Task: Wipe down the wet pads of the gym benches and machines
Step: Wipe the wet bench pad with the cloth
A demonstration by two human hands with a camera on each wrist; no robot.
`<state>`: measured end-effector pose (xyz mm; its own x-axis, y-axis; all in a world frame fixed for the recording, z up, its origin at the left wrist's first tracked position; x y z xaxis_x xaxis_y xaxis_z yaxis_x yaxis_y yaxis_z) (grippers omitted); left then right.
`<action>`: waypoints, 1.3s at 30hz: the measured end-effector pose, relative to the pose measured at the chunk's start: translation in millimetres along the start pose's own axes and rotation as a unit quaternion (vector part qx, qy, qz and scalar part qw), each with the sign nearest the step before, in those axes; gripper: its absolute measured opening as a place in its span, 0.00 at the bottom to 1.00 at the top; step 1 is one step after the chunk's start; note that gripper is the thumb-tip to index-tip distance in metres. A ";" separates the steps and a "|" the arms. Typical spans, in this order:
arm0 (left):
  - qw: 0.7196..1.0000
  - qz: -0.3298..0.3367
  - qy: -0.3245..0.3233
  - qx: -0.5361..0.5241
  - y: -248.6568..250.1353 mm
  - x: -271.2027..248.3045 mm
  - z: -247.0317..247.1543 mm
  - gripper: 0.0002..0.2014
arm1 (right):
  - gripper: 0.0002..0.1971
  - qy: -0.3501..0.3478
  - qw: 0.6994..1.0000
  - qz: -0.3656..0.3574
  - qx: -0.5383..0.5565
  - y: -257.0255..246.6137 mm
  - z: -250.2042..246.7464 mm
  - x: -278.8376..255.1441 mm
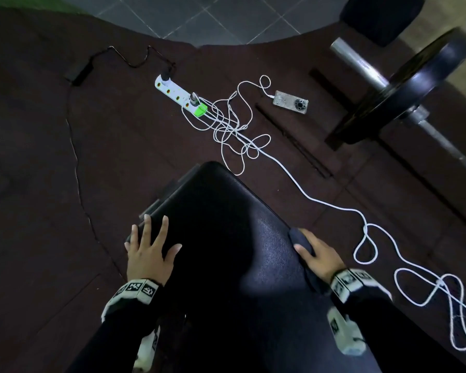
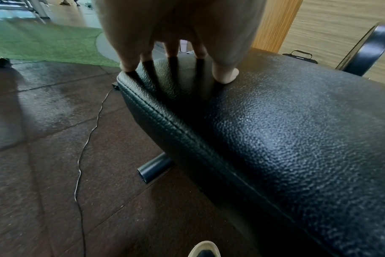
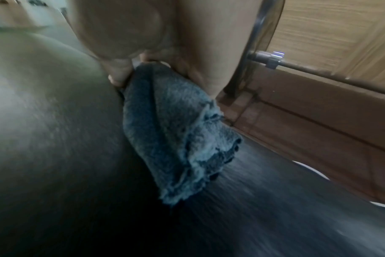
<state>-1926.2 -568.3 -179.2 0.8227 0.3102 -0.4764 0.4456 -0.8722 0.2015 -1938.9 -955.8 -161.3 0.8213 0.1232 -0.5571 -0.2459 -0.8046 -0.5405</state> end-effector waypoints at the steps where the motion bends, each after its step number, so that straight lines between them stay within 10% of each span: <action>1: 1.000 -0.001 -0.002 -0.001 0.2 0.0 -0.4 0.36 | 0.26 0.006 1.000 0.007 0.000 9.3 1.1 -11.7; 8: 1.000 0.001 -0.008 -0.013 0.1 -0.2 -1.3 0.35 | 0.24 0.008 0.998 0.055 -0.022 16.9 6.6 -14.7; 19: 1.000 0.006 -0.011 -0.015 -1.9 -0.7 -1.2 0.35 | 0.25 0.004 0.998 -0.056 -0.011 -97.7 4.3 107.7; 31: 0.993 -0.041 0.001 -0.107 -12.0 -8.5 -20.6 0.28 | 0.24 0.053 0.998 -0.004 0.017 -51.3 9.8 44.4; 39: 0.984 -0.069 -0.040 -0.158 -18.5 -14.2 -22.5 0.30 | 0.23 0.051 0.997 -0.045 -0.025 -124.9 12.8 128.7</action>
<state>-1938.2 -548.1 -156.9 0.7214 0.3764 -0.5812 0.6497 -0.6585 0.3799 -1809.1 -831.9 -173.6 0.8874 0.1393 -0.4394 -0.1442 -0.8215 -0.5517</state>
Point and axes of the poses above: each hand's wrist, its own x-axis towards the middle knuckle, its own z-axis out of the palm, y = z × x, the point moved 1 cm from there along x, towards the middle knuckle, and after that the axes turned 14 degrees about -z, right-handed, at the moved point
